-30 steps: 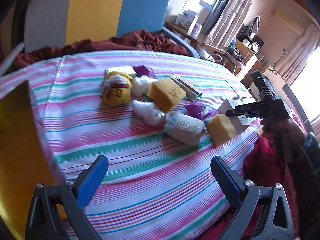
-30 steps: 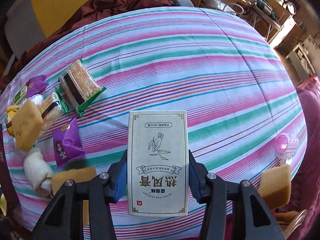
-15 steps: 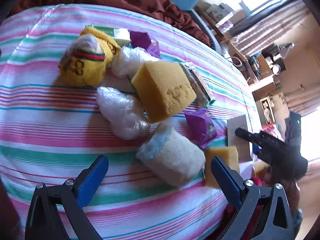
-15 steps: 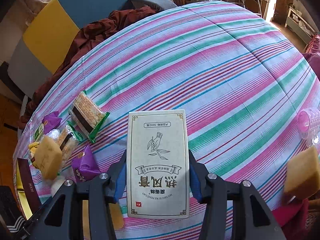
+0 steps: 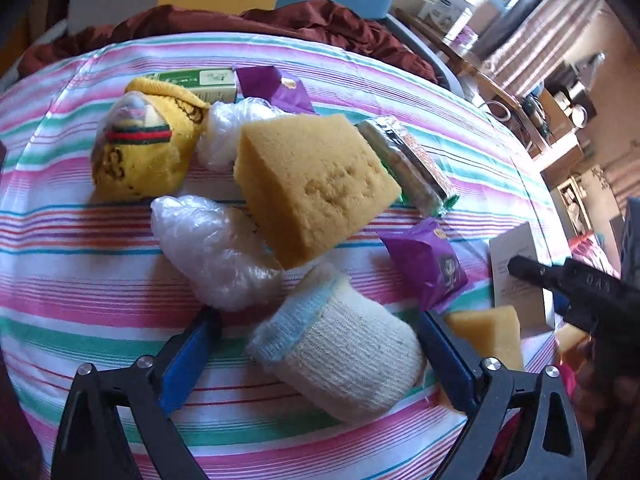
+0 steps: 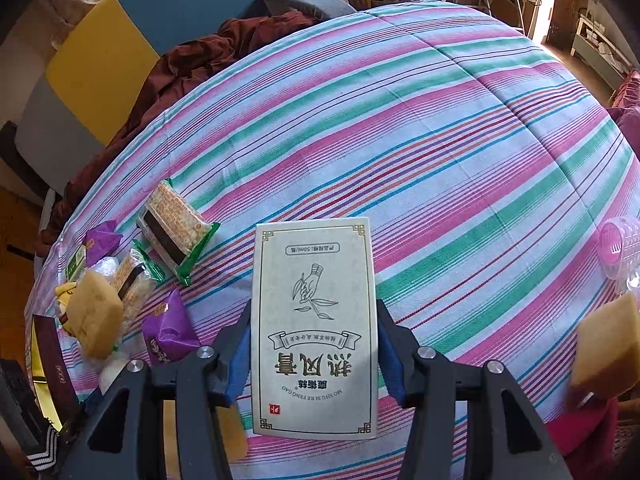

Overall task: Organize objects
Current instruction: 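Grasp the grey knit sock roll with the left gripper while the right gripper holds the box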

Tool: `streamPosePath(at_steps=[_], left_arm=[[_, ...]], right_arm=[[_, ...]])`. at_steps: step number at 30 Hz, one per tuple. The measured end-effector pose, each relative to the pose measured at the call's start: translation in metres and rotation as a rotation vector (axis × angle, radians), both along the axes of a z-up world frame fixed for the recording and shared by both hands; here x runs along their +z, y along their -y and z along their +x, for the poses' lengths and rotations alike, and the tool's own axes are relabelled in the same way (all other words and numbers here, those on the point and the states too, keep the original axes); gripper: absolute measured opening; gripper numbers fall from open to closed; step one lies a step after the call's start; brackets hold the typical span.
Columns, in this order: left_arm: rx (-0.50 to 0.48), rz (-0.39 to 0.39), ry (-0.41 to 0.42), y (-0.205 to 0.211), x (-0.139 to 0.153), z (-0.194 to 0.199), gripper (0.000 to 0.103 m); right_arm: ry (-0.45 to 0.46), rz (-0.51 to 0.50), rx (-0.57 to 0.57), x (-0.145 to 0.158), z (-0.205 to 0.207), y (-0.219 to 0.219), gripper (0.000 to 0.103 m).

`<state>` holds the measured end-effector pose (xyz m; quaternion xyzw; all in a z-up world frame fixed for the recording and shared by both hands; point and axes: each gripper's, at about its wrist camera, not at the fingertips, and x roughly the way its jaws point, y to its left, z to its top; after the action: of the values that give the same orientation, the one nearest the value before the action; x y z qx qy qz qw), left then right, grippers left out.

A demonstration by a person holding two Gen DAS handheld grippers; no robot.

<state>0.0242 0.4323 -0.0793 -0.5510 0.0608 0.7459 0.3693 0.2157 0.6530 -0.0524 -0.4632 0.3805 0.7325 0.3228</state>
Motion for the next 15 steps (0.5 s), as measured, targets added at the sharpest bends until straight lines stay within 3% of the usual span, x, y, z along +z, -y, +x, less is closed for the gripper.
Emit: streamPosePath(at_steps=[2, 3, 10, 15], left_arm=[[-0.022, 0.031, 0.002, 0.011, 0.003, 0.000, 0.075], [-0.035, 0.039, 0.006, 0.015, 0.005, -0.001, 0.073], [-0.134, 0.134, 0.048, 0.050, 0.011, 0.001, 0.069], [-0.178, 0.168, 0.018, 0.074, 0.018, 0.007, 0.067]], right_arm=[[0.001, 0.001, 0.001, 0.000, 0.000, 0.000, 0.054], [0.002, 0.001, 0.002, 0.000, 0.001, 0.001, 0.054], [0.011, -0.004, 0.012, 0.000, 0.007, 0.004, 0.056], [0.016, 0.001, 0.015, -0.001, 0.005, 0.004, 0.056]])
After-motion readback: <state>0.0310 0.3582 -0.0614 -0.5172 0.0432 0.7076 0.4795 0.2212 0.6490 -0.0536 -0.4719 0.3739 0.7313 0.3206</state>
